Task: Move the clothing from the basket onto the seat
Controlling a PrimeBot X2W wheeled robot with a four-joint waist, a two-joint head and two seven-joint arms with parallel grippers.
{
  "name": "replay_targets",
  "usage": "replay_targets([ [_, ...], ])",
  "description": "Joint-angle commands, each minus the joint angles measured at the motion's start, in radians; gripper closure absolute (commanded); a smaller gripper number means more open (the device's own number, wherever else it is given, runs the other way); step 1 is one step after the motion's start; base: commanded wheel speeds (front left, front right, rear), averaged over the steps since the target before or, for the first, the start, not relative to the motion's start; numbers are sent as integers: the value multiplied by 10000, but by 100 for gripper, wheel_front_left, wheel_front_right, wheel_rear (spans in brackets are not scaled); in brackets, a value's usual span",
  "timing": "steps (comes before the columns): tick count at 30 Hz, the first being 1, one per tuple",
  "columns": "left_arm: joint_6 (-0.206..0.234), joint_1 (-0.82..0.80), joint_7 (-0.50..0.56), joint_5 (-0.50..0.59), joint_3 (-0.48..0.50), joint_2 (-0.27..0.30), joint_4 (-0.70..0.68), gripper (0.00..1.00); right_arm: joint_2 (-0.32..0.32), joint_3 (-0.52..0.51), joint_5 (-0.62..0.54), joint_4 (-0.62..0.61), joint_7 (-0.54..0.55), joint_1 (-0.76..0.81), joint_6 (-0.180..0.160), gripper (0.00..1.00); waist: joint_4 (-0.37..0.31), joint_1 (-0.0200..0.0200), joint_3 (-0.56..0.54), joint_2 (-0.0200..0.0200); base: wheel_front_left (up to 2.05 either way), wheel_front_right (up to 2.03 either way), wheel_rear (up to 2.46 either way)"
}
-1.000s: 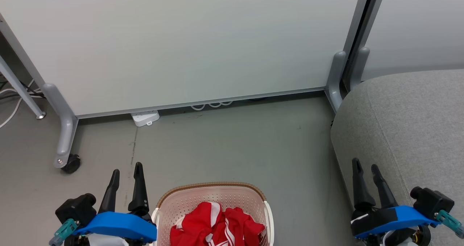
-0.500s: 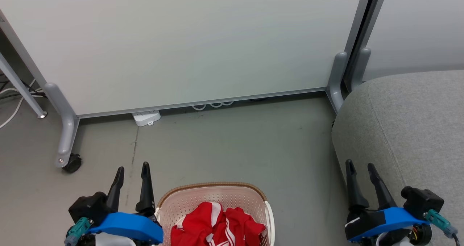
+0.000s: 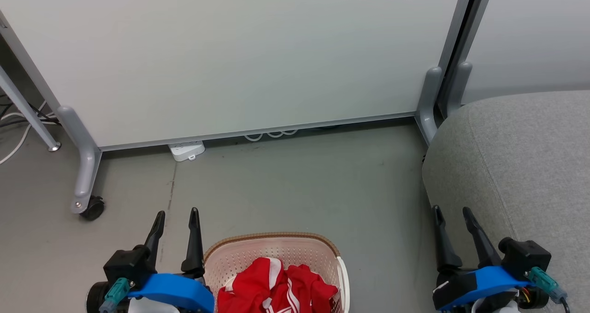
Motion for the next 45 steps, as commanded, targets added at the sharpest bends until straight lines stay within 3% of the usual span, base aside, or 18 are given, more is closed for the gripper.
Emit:
replay_targets([
  [1, 36, -196, -93, 233, -25, 67, 15, 0, -23, 20, -253, 16, -91, -180, -3, 0, 6, 0, -3, 0, 0, 0, 0],
  [24, 194, -217, -504, 1542, -342, 74, 516, 0, -26, 51, -1869, 363, -502, -174, -3, 0, 44, -1, -41, 0, 0, 0, 0],
  [45, -27, -486, -483, 1605, -437, 67, 1014, 0, -26, 101, -1781, 310, -500, -248, -3, 0, -96, -1, 212, 0, 0, 0, 0],
])
